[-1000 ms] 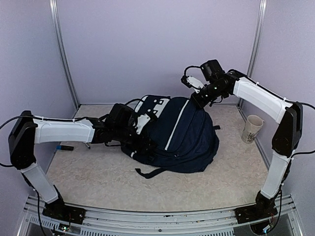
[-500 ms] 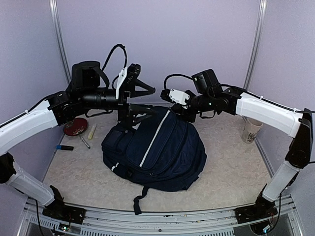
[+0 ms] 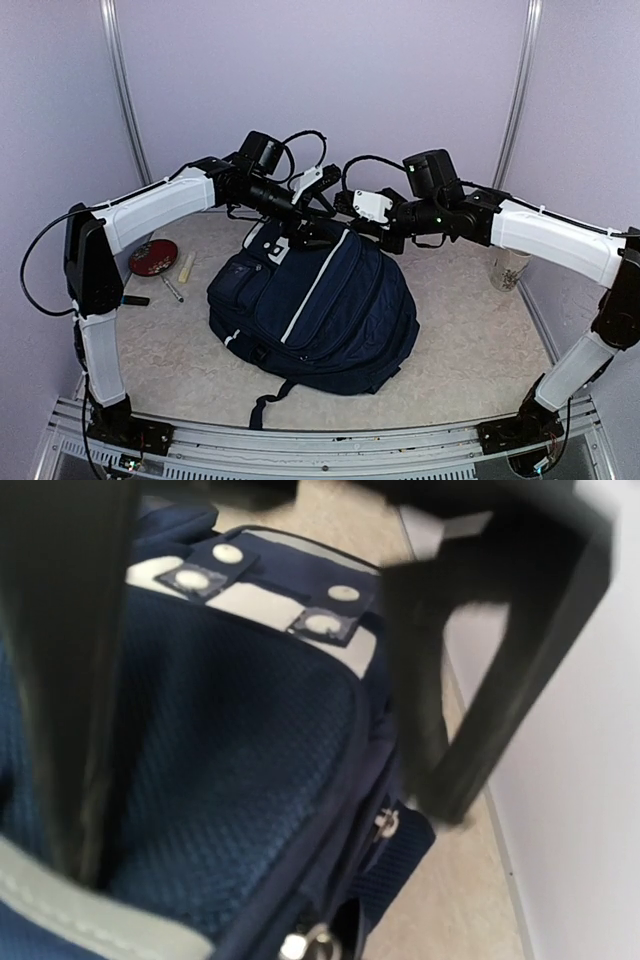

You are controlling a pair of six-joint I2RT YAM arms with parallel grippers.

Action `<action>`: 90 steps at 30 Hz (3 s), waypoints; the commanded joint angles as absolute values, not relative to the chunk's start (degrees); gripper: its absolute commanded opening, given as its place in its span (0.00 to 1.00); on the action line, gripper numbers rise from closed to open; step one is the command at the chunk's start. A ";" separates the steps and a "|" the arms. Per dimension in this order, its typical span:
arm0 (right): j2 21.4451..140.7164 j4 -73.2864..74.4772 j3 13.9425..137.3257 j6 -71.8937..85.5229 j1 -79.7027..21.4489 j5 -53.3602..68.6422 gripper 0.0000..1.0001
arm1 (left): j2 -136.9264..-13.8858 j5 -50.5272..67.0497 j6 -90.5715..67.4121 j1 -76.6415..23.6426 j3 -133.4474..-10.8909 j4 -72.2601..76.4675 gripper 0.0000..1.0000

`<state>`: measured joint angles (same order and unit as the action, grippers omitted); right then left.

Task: Pack the student bag
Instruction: Hold the student bag at the center of the board, then unzip the upper front pocket of the student bag.

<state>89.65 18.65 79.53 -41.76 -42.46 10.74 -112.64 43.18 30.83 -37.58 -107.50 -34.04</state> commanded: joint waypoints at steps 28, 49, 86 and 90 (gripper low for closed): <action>66.72 32.57 64.44 -22.73 -48.59 -10.43 0.00 | -97.99 31.42 10.45 -31.32 -90.63 -1.76 0.00; 72.56 42.07 60.08 -1.99 -63.09 15.33 0.00 | -91.38 13.33 -1.20 -28.80 -82.99 13.58 0.00; 63.80 7.39 57.68 12.58 -60.29 14.59 0.60 | -95.54 23.22 -5.01 -36.50 -80.73 23.85 0.00; 63.02 11.87 58.59 23.65 -46.93 13.72 0.62 | -95.61 24.95 -2.50 -37.27 -80.63 23.79 0.00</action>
